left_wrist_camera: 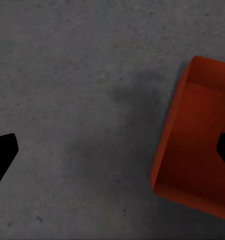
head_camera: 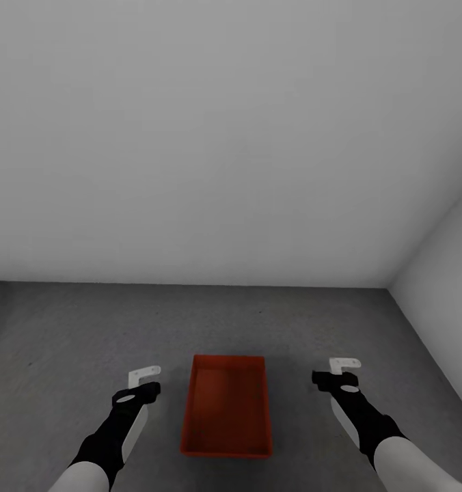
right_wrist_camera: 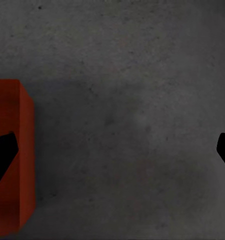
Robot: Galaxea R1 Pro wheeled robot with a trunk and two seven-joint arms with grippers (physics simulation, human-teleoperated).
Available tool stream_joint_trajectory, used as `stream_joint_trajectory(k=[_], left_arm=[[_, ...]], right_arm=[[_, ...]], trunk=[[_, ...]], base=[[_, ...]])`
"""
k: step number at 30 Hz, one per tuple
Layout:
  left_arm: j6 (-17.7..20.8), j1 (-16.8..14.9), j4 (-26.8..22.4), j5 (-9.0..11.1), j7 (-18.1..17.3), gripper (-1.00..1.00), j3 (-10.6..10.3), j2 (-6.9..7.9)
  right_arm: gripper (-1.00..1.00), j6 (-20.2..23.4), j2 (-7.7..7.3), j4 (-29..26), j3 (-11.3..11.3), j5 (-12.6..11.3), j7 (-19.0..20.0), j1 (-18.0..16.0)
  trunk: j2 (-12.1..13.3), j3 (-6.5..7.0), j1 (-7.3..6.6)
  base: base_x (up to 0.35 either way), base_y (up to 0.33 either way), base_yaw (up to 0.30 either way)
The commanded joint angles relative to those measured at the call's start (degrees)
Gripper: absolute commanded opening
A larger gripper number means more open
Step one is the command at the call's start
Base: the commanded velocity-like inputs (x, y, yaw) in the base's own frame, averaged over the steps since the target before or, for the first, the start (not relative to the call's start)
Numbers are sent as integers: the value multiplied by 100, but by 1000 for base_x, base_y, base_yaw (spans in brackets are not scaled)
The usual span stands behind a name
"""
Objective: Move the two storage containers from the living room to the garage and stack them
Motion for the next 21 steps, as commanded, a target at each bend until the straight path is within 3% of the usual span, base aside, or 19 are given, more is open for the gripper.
stream_joint_trajectory(k=[1, 7, 10, 14, 18, 21], left_arm=[[29, 0, -8, 47, 13, 100, 11, -4], [80, 3, 320, 64, -4, 100, 11, -9], [66, 3, 795, 74, 1, 100, 14, 6], [9, 3, 1802, 64, -21, 100, 19, 26], [-10, 0, 2478, 78, -39, 100, 15, 19], [-15, 2, 2959, 111, -43, 100, 18, 11]], right_arm=[[100, 36, -3, 4, 50, -63, -37, -2], [100, 41, 15, 671, 48, -68, -27, -2], [100, 29, 12, 1383, 44, -63, -18, -2], [100, -8, 9, 2554, 43, -52, -5, -2], [100, -27, 8, 2842, 43, -53, -1, -16], [100, -37, 4, 2913, 43, -56, 0, 176]], trunk=[[36, 12, -21], [276, 119, -153], [397, 173, -219], [477, 209, -263], [477, 209, -263], [477, 209, -263]], base=[[0, 0, 0], [0, 0, 0], [0, 0, 0], [0, 0, 0], [0, 0, 0], [0, 0, 0]])
